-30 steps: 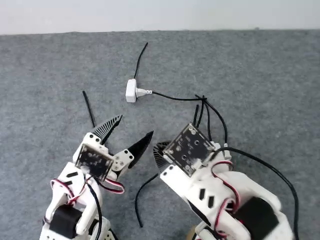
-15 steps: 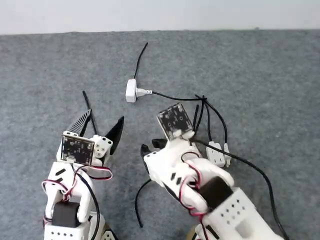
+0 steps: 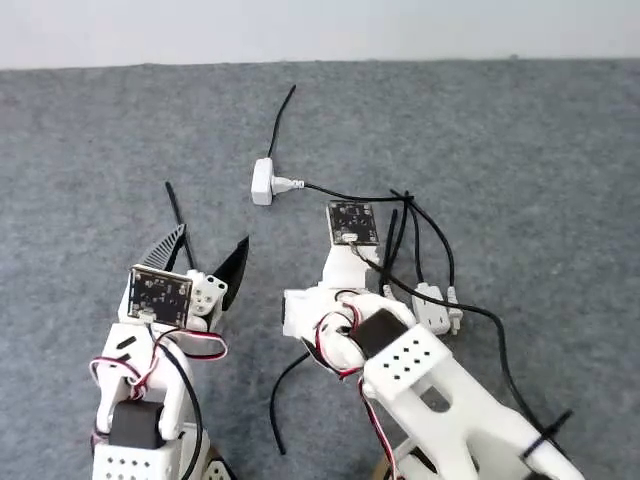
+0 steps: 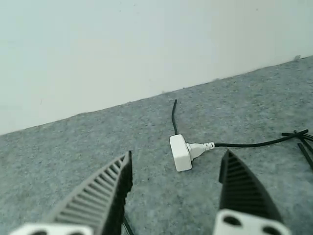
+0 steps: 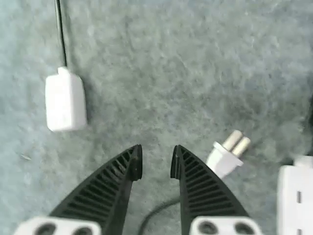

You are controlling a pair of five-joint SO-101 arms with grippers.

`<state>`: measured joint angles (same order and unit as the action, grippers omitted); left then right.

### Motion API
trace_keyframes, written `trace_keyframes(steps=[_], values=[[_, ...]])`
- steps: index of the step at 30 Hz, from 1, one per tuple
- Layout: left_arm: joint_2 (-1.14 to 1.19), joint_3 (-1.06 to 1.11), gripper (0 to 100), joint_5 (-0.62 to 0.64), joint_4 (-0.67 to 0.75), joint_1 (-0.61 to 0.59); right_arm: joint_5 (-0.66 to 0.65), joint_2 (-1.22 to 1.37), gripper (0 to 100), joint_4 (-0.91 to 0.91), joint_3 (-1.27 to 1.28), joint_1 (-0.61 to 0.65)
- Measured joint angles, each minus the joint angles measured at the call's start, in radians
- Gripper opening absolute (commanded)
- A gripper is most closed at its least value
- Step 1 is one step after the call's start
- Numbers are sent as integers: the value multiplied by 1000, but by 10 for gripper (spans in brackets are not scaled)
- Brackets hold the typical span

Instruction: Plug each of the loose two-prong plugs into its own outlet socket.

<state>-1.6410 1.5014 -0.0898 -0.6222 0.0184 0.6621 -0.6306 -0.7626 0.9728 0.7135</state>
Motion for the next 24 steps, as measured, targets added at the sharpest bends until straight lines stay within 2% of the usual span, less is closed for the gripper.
trace_keyframes(steps=[4, 13, 22, 24], values=[[0, 5, 273, 0, 9, -2, 48, 11, 109, 9, 0, -6], [0, 44, 273, 0, 48, 2, 78, 11, 109, -11, 9, -178], [0, 49, 273, 0, 66, 0, 80, 11, 109, -87, 9, -180], [0, 49, 273, 0, 66, 0, 81, 11, 109, -123, 9, -141]])
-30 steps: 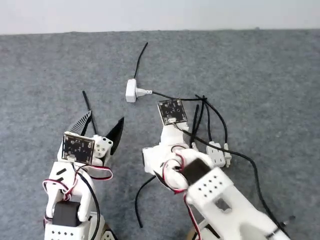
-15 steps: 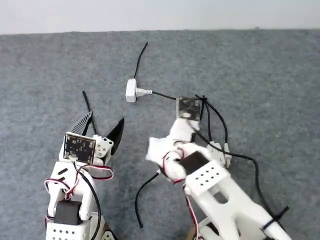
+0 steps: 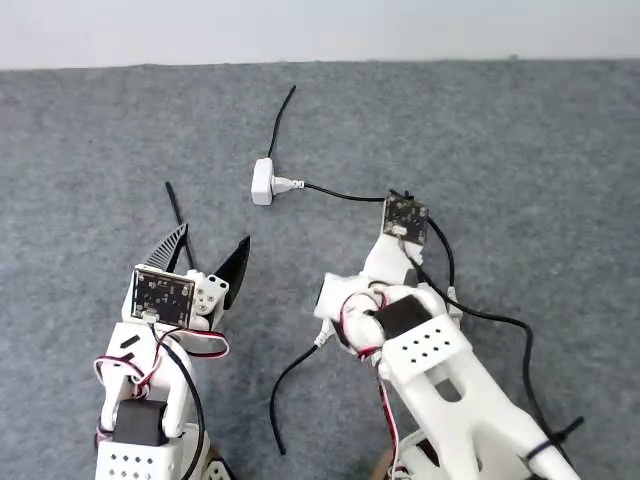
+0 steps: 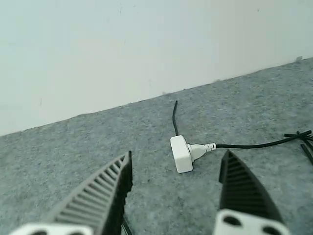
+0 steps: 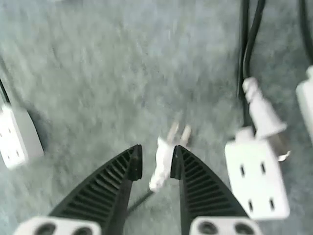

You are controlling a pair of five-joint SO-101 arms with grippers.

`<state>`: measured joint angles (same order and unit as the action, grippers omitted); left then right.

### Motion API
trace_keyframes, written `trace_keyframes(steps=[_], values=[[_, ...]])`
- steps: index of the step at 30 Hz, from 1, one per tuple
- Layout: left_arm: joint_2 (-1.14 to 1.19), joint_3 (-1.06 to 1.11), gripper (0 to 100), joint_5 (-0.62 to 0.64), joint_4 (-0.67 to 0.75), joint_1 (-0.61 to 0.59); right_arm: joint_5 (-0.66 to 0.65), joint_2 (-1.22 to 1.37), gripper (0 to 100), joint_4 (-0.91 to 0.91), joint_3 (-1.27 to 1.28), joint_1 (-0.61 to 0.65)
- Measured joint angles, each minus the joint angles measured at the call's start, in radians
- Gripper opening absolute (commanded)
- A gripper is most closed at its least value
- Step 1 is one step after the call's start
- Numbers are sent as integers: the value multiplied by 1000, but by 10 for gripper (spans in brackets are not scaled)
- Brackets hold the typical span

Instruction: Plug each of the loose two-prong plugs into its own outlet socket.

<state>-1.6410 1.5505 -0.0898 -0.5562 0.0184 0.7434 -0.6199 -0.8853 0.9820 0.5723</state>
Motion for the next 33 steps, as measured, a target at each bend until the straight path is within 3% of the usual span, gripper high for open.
trace_keyframes(steps=[7, 24, 33], values=[[0, 0, 273, 0, 0, 0, 0, 0, 109, -41, 0, 87], [0, 0, 273, 0, 0, 0, 0, 0, 109, -31, 135, 98], [0, 0, 273, 0, 0, 0, 34, 0, 109, 92, 135, 107]])
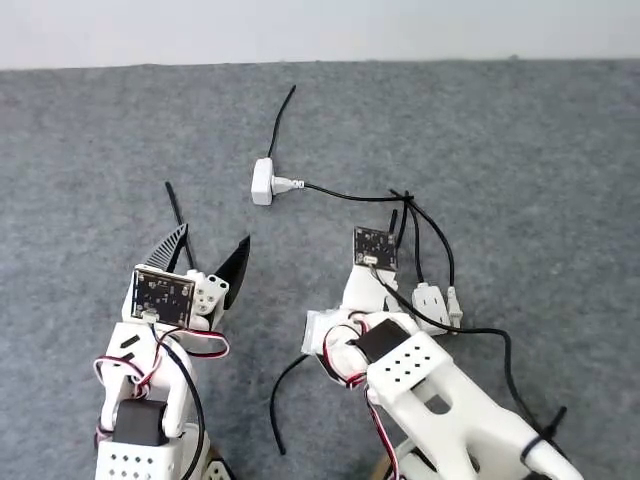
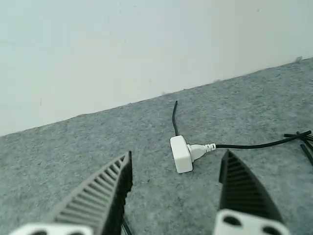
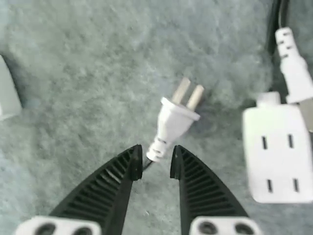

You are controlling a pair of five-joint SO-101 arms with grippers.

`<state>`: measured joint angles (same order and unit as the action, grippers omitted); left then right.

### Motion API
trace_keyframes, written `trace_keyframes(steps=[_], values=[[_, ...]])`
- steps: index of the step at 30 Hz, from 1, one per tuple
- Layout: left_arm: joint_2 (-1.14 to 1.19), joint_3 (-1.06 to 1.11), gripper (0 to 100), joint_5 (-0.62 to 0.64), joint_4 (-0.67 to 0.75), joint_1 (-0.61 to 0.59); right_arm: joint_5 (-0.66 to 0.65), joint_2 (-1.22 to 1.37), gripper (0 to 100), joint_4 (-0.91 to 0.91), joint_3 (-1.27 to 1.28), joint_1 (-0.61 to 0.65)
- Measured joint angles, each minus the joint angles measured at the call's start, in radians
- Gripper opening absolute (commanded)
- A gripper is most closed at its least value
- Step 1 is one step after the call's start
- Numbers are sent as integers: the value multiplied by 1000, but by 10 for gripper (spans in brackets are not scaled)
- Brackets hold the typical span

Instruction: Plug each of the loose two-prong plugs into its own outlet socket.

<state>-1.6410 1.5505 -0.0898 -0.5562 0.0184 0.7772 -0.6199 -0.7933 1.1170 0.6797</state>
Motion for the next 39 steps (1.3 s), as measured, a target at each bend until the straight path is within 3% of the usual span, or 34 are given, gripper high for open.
trace_keyframes(steps=[3, 11, 25, 39], values=[[0, 0, 273, 0, 0, 0, 14, 0, 125, 20, 0, 0], [0, 0, 273, 0, 0, 0, 20, 89, 309, 23, -2, 0], [0, 0, 273, 0, 0, 0, 21, 331, 183, 81, -127, -5], [0, 0, 273, 0, 0, 0, 64, 334, 177, 203, -127, -3]])
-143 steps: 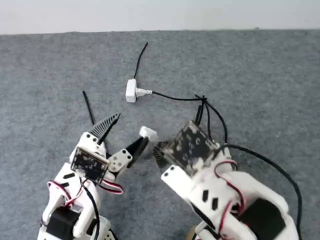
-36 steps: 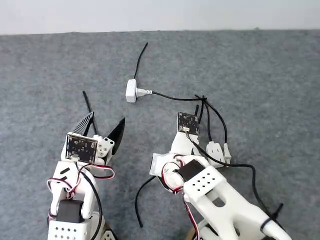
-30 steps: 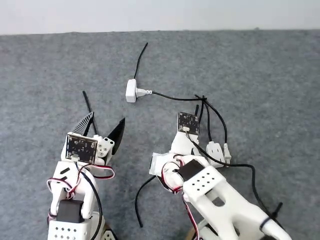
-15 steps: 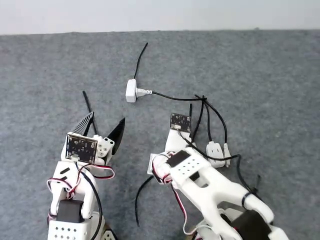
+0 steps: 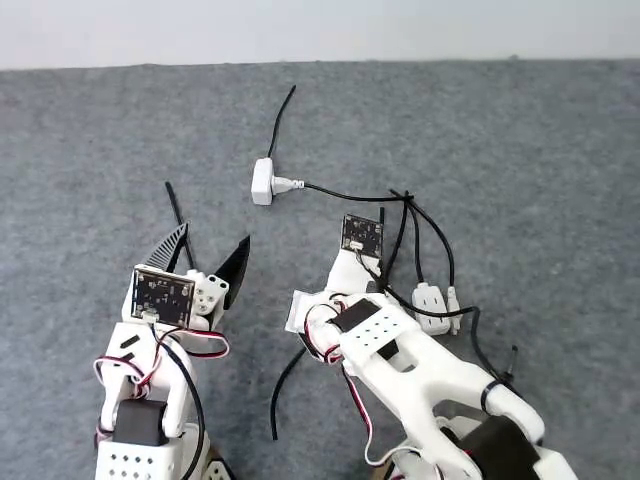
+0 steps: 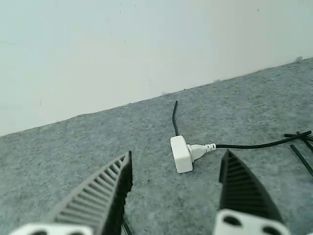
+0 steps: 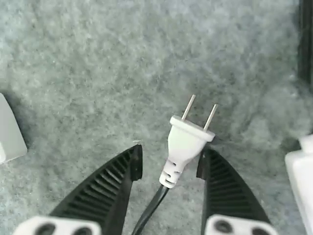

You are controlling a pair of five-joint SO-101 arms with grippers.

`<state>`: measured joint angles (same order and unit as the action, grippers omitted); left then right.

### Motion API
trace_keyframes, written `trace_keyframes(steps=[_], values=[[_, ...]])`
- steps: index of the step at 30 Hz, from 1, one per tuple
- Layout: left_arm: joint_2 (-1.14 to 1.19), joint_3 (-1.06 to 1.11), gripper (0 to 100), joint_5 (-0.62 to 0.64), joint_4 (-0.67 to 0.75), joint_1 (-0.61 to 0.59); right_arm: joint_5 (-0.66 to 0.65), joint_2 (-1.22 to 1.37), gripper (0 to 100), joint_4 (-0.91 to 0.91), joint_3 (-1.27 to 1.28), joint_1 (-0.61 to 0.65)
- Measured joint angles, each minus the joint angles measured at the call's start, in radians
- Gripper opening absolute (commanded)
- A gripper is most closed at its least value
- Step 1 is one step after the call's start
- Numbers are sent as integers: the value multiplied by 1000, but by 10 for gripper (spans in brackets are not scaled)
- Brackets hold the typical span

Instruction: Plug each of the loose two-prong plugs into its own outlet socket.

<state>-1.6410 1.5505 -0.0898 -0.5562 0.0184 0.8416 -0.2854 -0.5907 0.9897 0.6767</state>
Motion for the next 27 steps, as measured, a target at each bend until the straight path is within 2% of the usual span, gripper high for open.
trace_keyframes(steps=[7, 16, 18, 20, 22, 24, 27], values=[[0, 0, 273, 0, 0, 0, 6, 5, 177, 0, 0, -6], [0, 0, 273, 0, 0, 0, 14, 169, 173, -8, -94, -71], [0, 0, 273, 0, 0, 0, 14, 203, 114, -38, -140, -77], [0, 3, 273, 0, 0, 0, 14, 226, 0, -52, -161, -77], [0, 15, 273, 0, 0, -2, 12, 239, 41, -63, -164, -92], [0, 18, 273, 0, 0, 0, 9, 245, 6, -64, -164, -101], [0, 18, 273, 0, 0, 0, 9, 249, 6, -64, -164, -104]])
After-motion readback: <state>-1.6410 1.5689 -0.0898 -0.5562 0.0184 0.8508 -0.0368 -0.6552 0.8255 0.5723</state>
